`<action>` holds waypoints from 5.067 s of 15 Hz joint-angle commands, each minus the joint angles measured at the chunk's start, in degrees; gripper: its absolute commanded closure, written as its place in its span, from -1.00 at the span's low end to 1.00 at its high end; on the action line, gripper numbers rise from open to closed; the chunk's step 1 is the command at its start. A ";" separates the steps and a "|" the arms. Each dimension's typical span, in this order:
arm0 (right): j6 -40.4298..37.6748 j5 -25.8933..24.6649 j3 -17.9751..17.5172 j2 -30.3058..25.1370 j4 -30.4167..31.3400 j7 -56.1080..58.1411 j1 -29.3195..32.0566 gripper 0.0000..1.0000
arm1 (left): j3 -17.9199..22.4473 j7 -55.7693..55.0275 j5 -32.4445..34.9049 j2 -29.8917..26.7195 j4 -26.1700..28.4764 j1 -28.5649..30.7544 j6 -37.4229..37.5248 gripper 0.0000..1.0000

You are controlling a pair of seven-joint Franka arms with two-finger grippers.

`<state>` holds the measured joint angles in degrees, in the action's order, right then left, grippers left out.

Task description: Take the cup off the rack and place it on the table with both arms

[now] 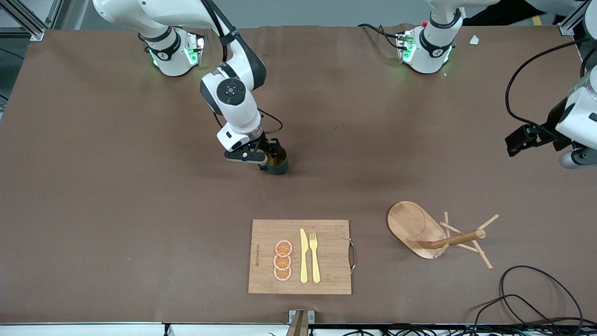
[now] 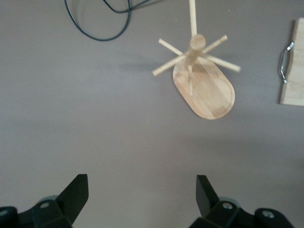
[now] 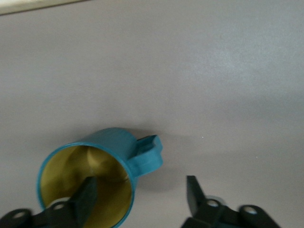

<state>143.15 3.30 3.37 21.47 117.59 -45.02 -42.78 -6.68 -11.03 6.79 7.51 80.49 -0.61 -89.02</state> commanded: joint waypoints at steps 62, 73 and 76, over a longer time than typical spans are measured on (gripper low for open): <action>-50.93 -2.51 0.49 -16.90 -20.62 43.53 44.54 -1.00 | -0.79 6.64 -5.38 -12.52 12.67 0.35 -0.19 -1.00; -64.13 -4.44 0.67 -16.20 -35.58 43.35 44.71 -1.00 | -0.71 6.64 -4.86 -12.43 11.88 0.43 -0.63 -1.00; -63.96 -4.27 0.67 -15.94 -35.76 42.92 44.80 -1.00 | -0.62 6.73 -4.86 -12.43 11.62 0.35 -0.19 -1.00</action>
<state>80.11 -0.11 4.27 3.95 83.70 -2.13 1.81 -7.10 -3.63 0.87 -4.31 92.48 -0.44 -89.63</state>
